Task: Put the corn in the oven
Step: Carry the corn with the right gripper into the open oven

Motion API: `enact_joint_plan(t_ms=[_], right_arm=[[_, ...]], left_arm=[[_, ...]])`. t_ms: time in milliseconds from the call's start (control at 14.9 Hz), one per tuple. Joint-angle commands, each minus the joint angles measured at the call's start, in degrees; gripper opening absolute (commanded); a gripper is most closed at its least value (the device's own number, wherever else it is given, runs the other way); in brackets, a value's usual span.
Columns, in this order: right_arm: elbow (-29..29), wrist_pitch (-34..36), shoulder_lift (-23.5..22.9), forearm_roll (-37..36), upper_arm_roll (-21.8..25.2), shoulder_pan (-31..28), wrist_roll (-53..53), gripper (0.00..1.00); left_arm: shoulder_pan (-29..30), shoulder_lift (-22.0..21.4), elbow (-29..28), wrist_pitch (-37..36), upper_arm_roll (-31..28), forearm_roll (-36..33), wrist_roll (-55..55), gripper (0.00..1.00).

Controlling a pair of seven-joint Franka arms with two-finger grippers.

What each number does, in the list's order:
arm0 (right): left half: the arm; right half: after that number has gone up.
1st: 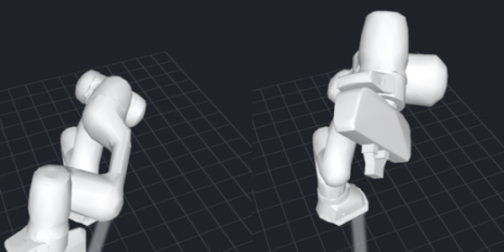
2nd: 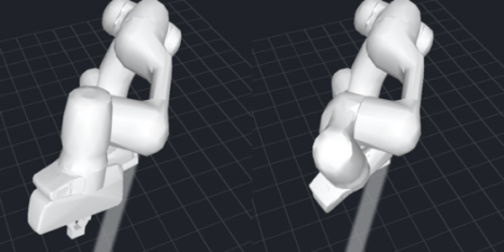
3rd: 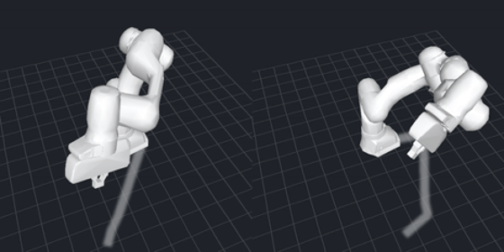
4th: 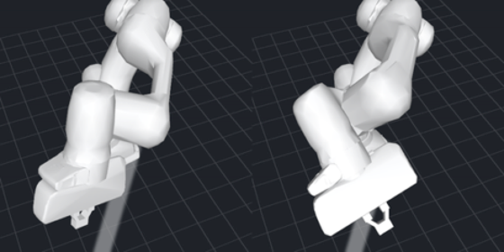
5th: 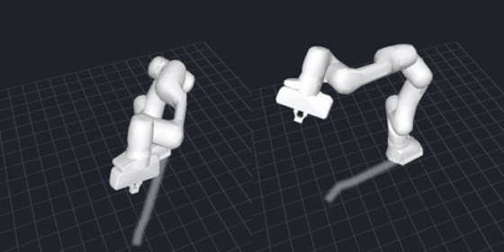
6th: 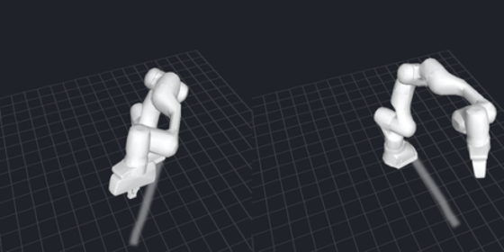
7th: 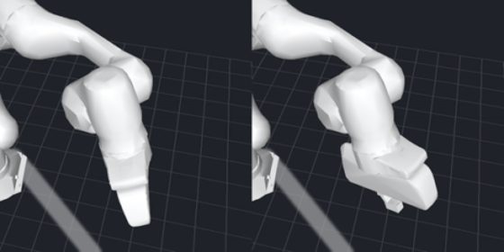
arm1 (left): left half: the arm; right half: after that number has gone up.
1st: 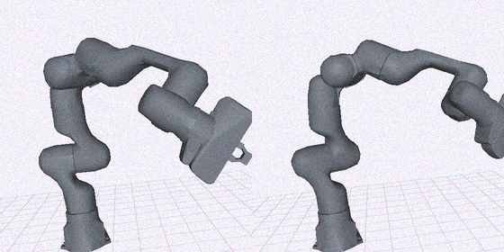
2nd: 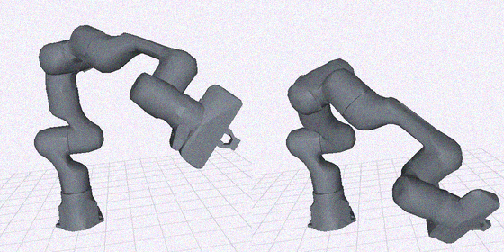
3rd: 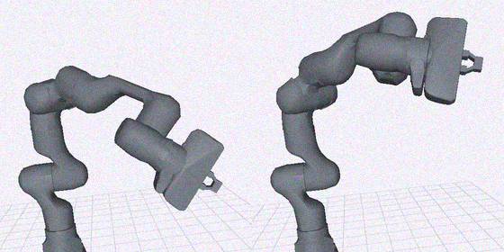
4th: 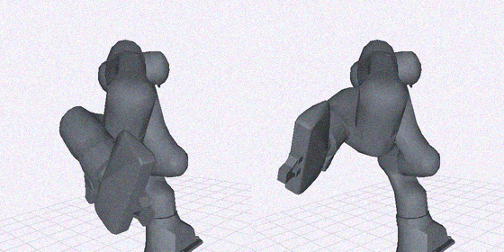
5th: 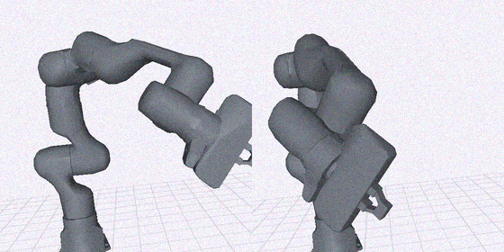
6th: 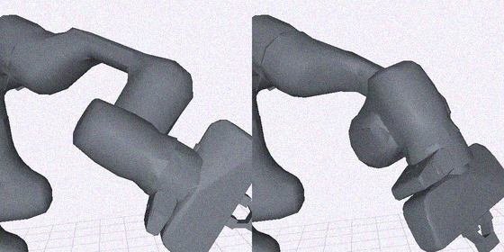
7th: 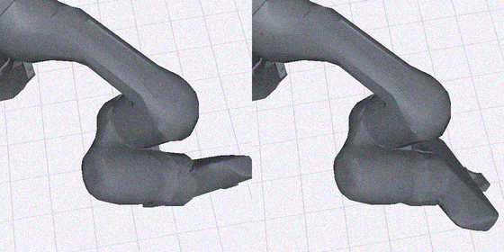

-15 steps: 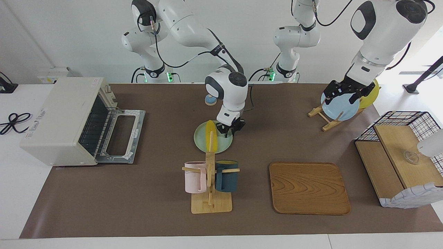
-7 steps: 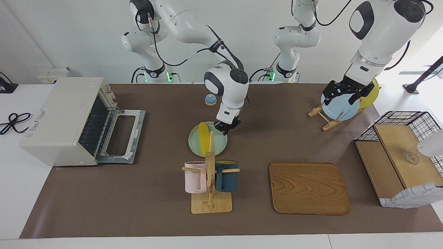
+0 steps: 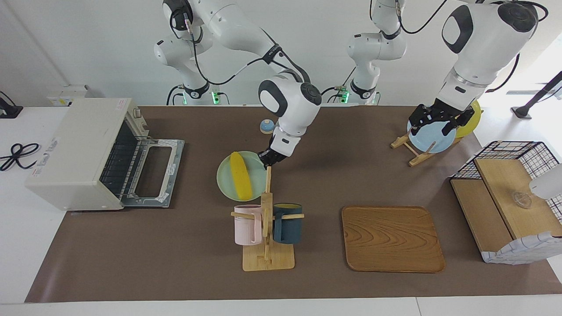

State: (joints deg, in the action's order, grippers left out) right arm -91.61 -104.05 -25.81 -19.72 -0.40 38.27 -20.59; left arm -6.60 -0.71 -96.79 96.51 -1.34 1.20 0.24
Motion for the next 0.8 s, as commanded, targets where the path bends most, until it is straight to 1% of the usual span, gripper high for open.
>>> enact_joint_plan(t_ms=[0, 67, 268, 401, 602, 736], right_arm=[[-3.0, 1.1, 4.3, -0.4, -0.5, -5.6, 1.1, 0.00], [-5.1, 1.1, 6.2, -0.3, -0.6, -6.5, 1.2, 0.00], [-15.7, -0.9, 14.8, -0.2, -0.6, -11.5, 5.5, 0.00], [-19.4, -1.6, 18.9, 0.5, -0.6, -16.1, 10.8, 0.00], [-21.8, -1.2, 21.1, 1.9, -0.5, -22.4, 15.7, 0.00], [-24.0, -1.4, 22.5, 1.9, -0.5, -25.3, 18.0, 0.00]], left_arm=[[0.1, -0.6, -1.2, 1.4, 0.0, -1.3, 1.5, 1.00], [0.2, -0.5, -1.1, 1.3, 0.1, -1.9, 1.7, 1.00], [0.1, -0.3, -0.4, 1.2, 0.4, -2.7, 1.6, 1.00], [0.1, -0.2, 0.6, 0.0, 0.4, -2.7, 1.6, 1.00], [0.1, -0.2, 2.0, -3.8, 0.5, -2.6, 1.3, 1.00], [0.2, 0.3, 3.9, -5.9, 0.5, -2.5, 1.3, 1.00]])
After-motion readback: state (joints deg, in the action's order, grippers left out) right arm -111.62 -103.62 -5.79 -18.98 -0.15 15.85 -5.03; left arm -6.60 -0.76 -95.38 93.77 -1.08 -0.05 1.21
